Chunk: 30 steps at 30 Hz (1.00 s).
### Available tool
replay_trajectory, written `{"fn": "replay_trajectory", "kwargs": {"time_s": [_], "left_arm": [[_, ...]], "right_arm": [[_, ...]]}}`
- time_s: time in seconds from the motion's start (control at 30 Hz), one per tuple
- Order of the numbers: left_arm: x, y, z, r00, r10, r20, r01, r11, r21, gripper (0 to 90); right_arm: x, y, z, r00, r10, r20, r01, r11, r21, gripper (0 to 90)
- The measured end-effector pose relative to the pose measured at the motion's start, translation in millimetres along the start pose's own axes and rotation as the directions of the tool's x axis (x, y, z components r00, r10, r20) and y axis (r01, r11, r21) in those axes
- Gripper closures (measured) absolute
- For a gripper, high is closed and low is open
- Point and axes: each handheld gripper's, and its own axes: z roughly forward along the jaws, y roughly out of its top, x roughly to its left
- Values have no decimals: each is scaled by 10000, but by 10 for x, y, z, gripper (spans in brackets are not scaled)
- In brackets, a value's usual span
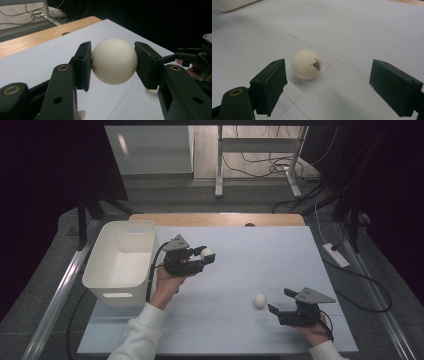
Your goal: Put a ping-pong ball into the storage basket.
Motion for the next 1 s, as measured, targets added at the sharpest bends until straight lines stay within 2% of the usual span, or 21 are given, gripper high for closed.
{"fn": "replay_trajectory", "kwargs": {"time_s": [1.0], "left_arm": [[59, 79, -228, 9994, -87, -333, 67, 9983, -578, 509]], "right_arm": [[1, 0, 4, 10000, -16, 25, 16, 10000, 21, 140]]}}
